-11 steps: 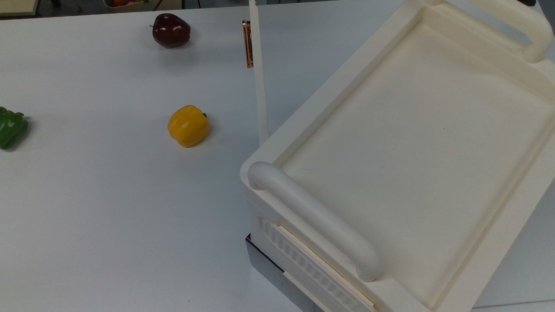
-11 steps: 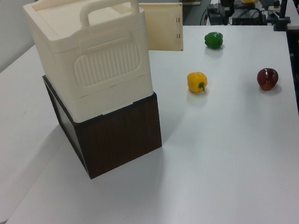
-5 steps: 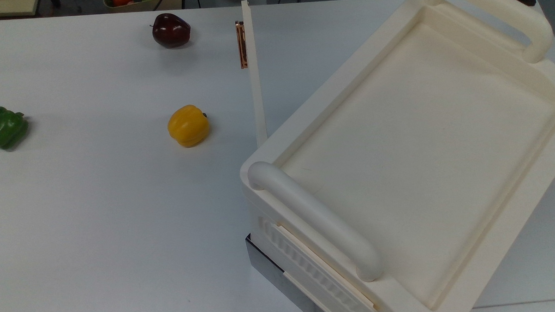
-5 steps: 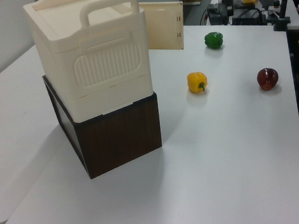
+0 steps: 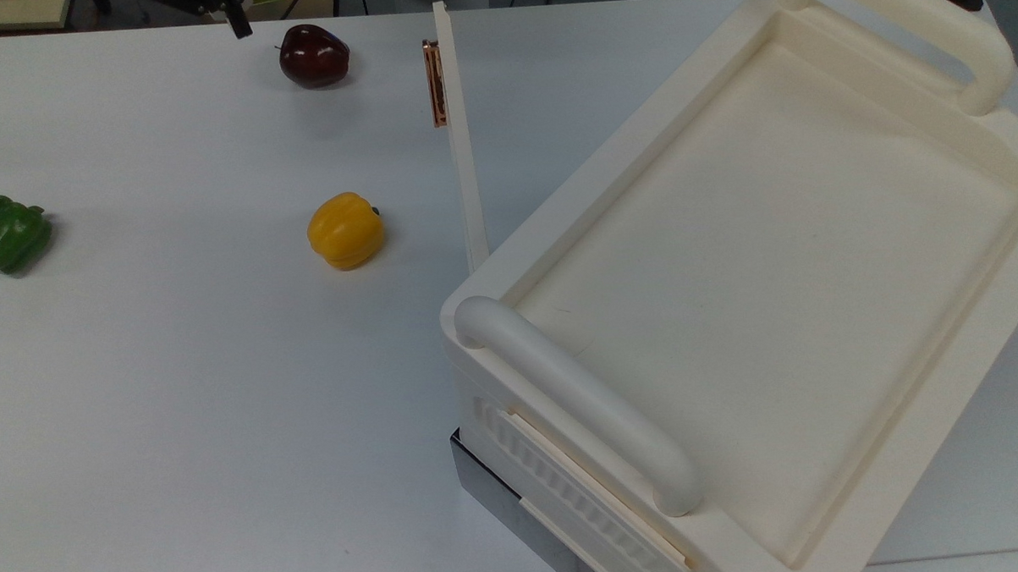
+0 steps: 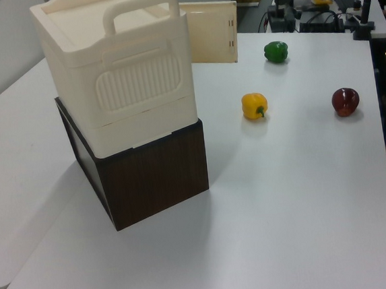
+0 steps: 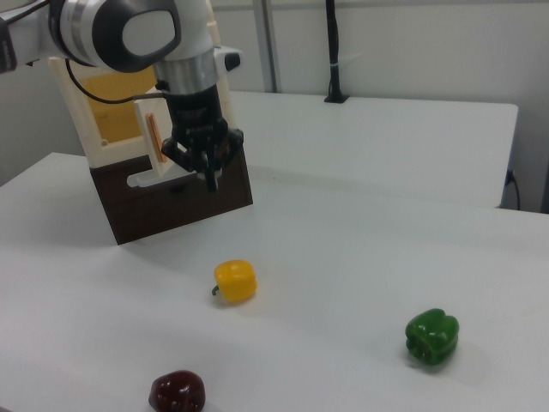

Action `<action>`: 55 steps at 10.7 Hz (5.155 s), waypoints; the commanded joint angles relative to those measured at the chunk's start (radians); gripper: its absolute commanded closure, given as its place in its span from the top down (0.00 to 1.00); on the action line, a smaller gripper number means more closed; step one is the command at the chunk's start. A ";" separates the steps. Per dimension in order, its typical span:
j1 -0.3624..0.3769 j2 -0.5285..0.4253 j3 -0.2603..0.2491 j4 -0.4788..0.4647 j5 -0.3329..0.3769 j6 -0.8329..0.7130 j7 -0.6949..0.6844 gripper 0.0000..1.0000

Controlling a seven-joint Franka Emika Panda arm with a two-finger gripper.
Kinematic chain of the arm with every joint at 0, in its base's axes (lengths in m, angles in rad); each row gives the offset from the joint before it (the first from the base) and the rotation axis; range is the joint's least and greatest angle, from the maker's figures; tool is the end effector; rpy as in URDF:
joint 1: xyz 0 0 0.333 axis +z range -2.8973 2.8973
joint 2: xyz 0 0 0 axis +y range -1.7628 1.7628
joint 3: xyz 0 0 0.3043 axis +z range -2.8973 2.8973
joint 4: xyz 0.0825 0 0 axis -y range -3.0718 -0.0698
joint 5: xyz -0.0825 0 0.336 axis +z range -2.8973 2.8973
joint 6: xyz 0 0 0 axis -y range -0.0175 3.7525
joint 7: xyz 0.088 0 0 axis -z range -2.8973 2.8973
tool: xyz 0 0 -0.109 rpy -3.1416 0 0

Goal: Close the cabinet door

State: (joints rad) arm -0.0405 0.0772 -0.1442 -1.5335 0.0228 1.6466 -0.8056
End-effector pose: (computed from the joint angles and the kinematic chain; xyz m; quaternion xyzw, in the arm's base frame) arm 0.5283 -0.0932 0.5937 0.9521 0.3051 0.0189 0.0036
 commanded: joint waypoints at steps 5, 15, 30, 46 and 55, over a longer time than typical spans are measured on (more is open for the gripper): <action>0.111 0.039 0.035 -0.007 0.091 0.372 -0.228 0.00; 0.232 0.058 0.130 -0.008 0.094 0.450 -0.152 0.00; 0.389 0.199 0.138 0.087 0.031 0.644 0.350 0.00; 0.086 0.020 0.033 0.017 -0.035 -0.068 0.839 0.92; 0.102 -0.063 -0.097 -0.027 -0.023 -0.169 0.735 1.00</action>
State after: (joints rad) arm 0.0417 0.0506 -0.2088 -1.5242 0.0023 1.5033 -0.0126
